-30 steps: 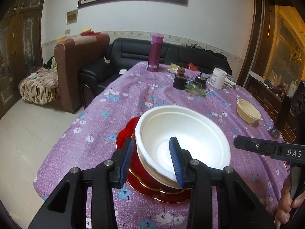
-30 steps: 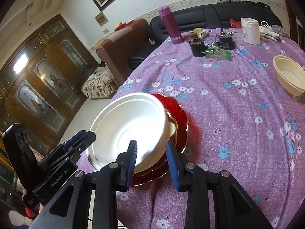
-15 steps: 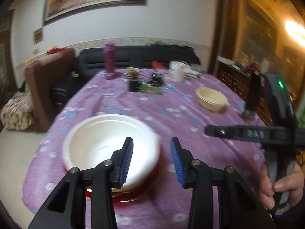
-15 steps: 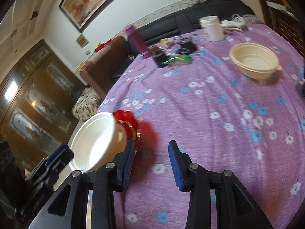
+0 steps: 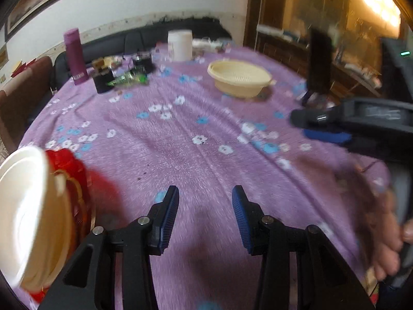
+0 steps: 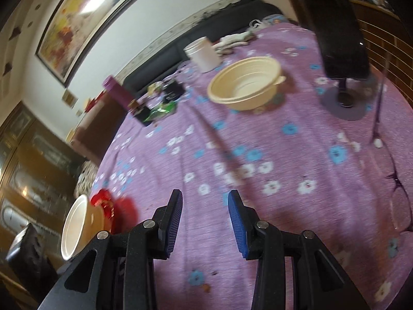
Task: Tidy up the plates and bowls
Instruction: 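Open the left tool and withdraw it from the white bowl, then move the right tool to the small beige bowl rim and grasp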
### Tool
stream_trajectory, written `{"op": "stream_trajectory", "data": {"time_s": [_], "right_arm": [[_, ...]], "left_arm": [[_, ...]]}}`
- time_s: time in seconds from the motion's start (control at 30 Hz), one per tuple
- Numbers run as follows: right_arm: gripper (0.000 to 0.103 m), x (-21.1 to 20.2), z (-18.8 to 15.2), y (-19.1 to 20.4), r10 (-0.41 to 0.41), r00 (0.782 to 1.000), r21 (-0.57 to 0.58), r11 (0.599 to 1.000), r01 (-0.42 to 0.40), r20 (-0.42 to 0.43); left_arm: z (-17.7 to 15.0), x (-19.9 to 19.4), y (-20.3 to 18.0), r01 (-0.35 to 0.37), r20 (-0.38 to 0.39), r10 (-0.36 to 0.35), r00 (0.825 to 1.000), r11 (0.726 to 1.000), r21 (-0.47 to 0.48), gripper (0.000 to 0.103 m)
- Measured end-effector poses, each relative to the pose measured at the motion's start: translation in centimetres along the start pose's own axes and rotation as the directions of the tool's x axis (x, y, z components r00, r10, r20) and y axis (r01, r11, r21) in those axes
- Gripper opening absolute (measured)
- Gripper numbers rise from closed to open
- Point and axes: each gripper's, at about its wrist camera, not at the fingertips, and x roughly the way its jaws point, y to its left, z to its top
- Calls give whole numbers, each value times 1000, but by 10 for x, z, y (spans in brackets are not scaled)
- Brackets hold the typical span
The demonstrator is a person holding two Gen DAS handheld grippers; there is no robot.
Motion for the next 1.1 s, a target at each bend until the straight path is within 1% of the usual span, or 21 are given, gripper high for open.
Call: {"op": "stream_trajectory", "data": {"time_s": [0.03,0.13,0.17,0.2,0.27,0.3,0.33,0.37,0.4,0.43,0.5,0.67,0.73,0.9,0.93,0.97,1.0,1.03,1.1], "right_arm": [[40,0,1,-4,-5,1000,9,1000,5,2],[40,2,4,-9,-19,1000,23,1000,19,-4],[40,4,4,-10,-19,1000,23,1000,19,-8],[40,7,7,-10,-20,1000,22,1000,21,-11],[40,11,14,-9,-36,999,25,999,36,-5],[40,11,17,-9,-44,999,29,999,44,2],[41,13,23,-10,-58,998,37,998,57,11],[43,14,29,-12,-74,997,52,996,73,21],[47,15,35,-13,-83,996,67,994,81,28],[49,17,43,-16,-91,995,85,992,88,33],[49,23,59,-22,-111,993,130,986,105,43],[50,58,97,-46,-164,986,264,953,152,25],[50,73,107,-55,-180,984,303,938,168,12],[50,99,127,-63,-229,973,319,924,211,18],[41,104,130,-64,-239,971,309,924,223,12],[29,109,131,-67,-241,970,303,925,229,2],[22,111,132,-69,-238,971,304,925,227,-2],[17,111,131,-70,-237,971,300,927,227,0],[13,105,128,-65,-254,967,257,936,239,23]], "left_arm": [[4,10,0,10,-19,-11,1000,1000,-2,42],[15,34,4,2,-53,-3,999,1000,-20,41],[18,38,4,4,-49,-5,999,1000,-19,41],[20,44,4,-23,-38,23,999,1000,-15,41],[22,53,4,-55,-22,55,998,998,-7,42],[23,57,5,-53,-33,52,998,998,-16,42],[24,58,10,-39,-22,38,999,999,-38,42],[24,57,15,-39,5,40,999,998,-58,42],[25,58,19,-53,11,54,998,996,-71,45],[26,60,24,-63,7,64,998,994,-95,45],[26,61,29,-51,4,52,999,992,-116,45],[27,53,26,-46,51,52,997,994,-100,47],[28,51,27,-42,60,48,997,994,-102,48],[28,50,28,-37,65,44,997,994,-105,49],[28,49,28,-37,69,44,997,994,-104,49],[28,48,28,-35,74,43,996,994,-103,49],[28,47,28,-33,78,42,996,994,-104,49],[28,46,29,-33,83,42,996,994,-105,49],[28,43,30,-29,92,39,995,993,-110,49]]}}
